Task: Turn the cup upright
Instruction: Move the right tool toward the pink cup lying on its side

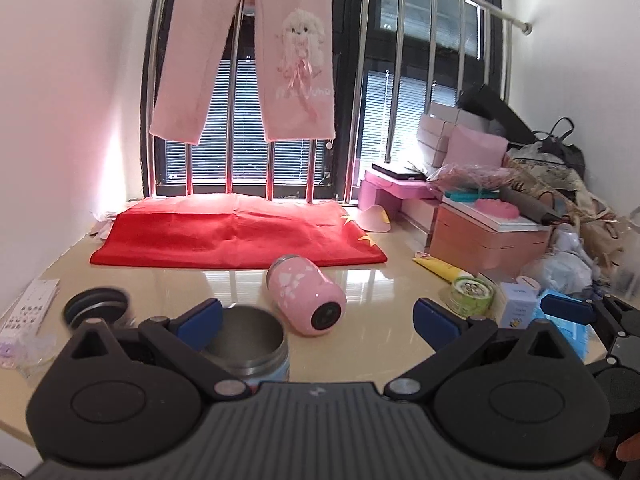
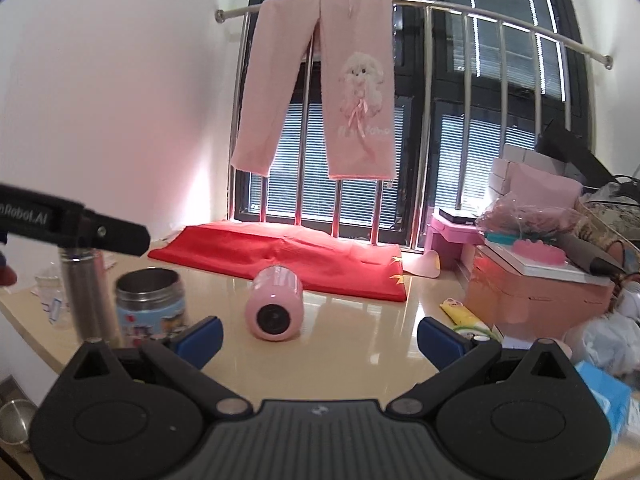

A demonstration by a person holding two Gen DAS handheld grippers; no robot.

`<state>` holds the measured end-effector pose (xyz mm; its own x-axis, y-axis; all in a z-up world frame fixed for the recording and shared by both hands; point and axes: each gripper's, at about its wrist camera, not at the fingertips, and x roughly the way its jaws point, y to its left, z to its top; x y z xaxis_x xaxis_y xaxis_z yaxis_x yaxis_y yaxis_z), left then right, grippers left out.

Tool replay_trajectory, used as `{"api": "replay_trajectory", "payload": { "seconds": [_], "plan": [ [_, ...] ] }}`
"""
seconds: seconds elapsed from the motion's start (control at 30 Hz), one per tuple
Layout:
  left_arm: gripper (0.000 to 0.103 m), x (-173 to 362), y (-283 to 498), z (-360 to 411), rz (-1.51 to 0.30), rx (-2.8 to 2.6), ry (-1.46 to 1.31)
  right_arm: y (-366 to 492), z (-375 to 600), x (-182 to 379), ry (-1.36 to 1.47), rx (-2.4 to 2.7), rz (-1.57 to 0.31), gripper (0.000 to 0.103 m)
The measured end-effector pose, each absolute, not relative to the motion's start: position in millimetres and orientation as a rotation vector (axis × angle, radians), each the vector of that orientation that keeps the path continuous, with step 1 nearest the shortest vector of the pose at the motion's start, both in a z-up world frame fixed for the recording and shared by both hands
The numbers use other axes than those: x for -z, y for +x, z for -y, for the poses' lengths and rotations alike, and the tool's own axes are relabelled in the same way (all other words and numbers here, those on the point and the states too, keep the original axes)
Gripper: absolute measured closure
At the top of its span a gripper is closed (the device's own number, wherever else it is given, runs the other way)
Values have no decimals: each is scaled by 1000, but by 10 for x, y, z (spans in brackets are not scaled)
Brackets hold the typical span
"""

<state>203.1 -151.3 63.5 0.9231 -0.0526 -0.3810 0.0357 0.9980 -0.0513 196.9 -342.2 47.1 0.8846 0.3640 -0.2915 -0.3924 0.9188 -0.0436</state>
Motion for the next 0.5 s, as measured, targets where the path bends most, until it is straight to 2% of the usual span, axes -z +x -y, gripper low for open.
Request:
{"api": "replay_trajectory", "payload": {
  "seconds": [0.23, 0.5],
  "plan": [
    [0, -646, 2739, 1754, -481, 2, -20, 2588, 3567, -387, -117, -459, -321, 0],
    [0, -631, 3790, 1859, -714, -78, -44, 3393, 3726, -250, -160, -527, -396, 0]
  ]
}}
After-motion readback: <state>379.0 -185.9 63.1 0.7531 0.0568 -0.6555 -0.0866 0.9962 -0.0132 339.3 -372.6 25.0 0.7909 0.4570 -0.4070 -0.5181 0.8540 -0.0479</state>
